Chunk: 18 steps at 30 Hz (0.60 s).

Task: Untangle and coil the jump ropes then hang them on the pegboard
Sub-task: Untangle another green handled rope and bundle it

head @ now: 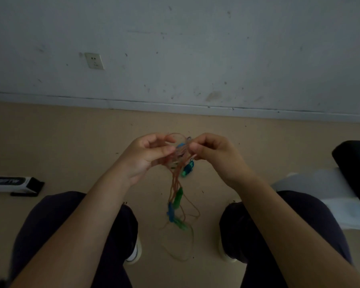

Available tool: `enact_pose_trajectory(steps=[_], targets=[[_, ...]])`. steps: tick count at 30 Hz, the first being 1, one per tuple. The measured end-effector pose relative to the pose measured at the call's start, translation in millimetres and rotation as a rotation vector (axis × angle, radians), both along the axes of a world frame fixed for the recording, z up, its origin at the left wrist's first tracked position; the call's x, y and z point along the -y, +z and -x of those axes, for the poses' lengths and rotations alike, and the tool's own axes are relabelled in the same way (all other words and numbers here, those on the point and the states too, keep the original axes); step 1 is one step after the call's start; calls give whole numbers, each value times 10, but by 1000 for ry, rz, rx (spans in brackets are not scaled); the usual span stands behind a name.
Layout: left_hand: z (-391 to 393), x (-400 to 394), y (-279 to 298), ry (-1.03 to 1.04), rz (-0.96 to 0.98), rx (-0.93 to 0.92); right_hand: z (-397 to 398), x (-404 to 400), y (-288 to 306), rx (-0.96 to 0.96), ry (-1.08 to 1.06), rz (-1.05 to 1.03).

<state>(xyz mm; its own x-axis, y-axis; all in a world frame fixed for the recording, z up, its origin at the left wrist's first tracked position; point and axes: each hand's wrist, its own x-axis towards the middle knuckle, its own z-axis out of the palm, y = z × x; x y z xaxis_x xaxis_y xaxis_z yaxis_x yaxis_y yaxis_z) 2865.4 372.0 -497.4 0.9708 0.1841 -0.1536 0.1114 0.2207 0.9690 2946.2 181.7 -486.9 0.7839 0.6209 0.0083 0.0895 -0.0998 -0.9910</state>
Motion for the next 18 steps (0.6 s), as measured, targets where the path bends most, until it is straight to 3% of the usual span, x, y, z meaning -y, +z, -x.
enact_pose_trajectory(steps=[3, 8, 13, 16, 18], targets=[[14, -121, -19, 125, -66, -54, -97, 66, 64, -207, -56, -242], [64, -82, -37, 54, -192, -41, -134, 107, 59, -110, -65, -125], [71, 96, -76, -164, -252, -13, 64, -38, 20, -155, 55, -122], [53, 113, -93, -145, -400, -58, 4, 9, 38, -105, -31, -134], [34, 78, -73, -108, -337, -60, -64, 57, 48, -100, -113, -146]])
